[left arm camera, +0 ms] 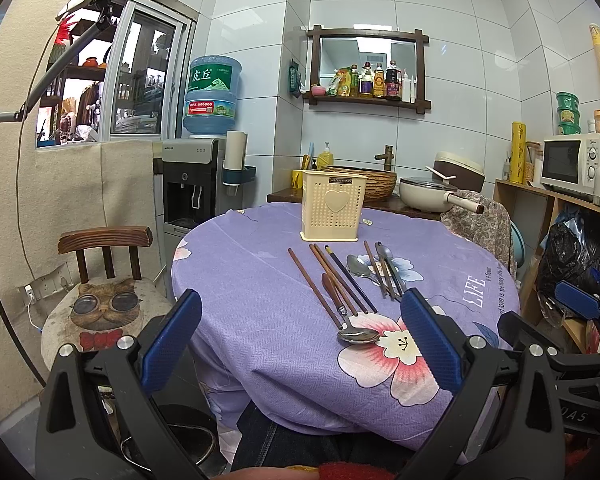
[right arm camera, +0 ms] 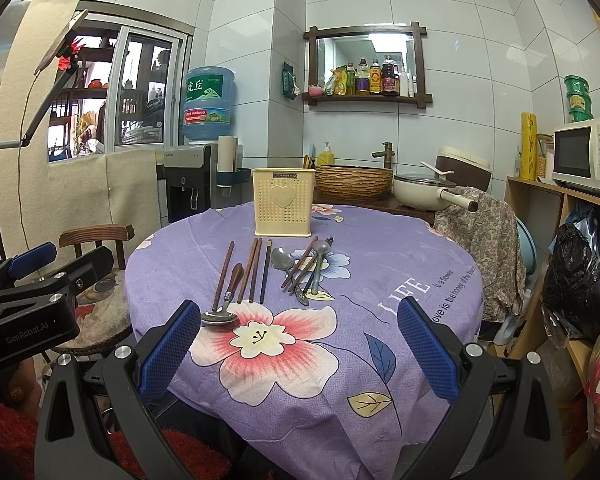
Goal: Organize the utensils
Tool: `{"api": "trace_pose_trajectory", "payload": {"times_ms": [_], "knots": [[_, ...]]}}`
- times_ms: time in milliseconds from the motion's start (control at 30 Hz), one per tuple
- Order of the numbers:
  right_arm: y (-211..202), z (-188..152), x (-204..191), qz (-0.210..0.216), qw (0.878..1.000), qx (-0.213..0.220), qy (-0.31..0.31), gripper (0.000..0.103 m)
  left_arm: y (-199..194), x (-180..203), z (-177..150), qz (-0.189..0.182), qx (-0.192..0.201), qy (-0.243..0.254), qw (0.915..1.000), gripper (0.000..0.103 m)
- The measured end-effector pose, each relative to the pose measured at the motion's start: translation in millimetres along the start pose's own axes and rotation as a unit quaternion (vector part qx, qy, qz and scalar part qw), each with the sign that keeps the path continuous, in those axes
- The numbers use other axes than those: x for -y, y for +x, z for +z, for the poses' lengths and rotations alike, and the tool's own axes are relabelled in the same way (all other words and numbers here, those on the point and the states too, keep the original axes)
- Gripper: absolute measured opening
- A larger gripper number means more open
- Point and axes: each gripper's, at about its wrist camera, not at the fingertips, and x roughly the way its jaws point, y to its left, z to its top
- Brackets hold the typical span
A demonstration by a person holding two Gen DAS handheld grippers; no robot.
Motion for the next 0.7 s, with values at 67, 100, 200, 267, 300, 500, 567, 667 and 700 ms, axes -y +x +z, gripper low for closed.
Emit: {"api": "trace_pose_trajectory", "payload": {"times_ms": [67,100,200,267,300,500,567,667,700], "knots": [[0.1,0.1,0.0,0.001,1.000,-0.001,0.000,0.097,0.4,-0.1,-0.2,0.000,0.000,0.000,1.0000,0.098],[0.2,0.2,-0.2,0.000,1.000,-0.001,0.000,0.097,0.1,-0.1,0.0,0.000,-0.001,0.000,1.0000,0.098],[0.7,0.5,-0.5,0.000,1.000,0.000,0.000,0.097,0.3,-0.1,-0.2,0.000,-0.001,0.000,1.0000,0.098],[1.2,0.6,-0.7,0.000,1.000,-0.001,0.000,0.097,0.0,-0.1,0.0,0.000,-0.001,0.000,1.0000,0.098],[1.3,0.7,-1.0,0.000,1.000,-0.001,0.000,0.097,0.2,-0.2,-0.1,0.000,-0.001,0.000,1.0000,0.098],[3.8,2.7,2.0,0.003,1.000,-0.008,0.004,0.097,10.8,-6.7,-9.3,-0.003,-0.013,-0.004,0.9999,0.098],[3.6,4.9,2.2,0.001,1.000,-0.012,0.005,0.097,16.5,-8.3,-11.1,-0.004,-0.020,-0.005,0.9998,0.098],[21.1,1.7,1.1,-0.006,1.000,-0.025,0.007,0.097,28.2,-7.1,-10.6,-0.001,-0.034,0.004,0.9994,0.098],[26.7,1.9,3.0,-0.007,0.999,-0.031,0.009,0.097,34.1,-6.3,-9.8,-0.002,-0.038,0.011,0.9992,0.098]]}}
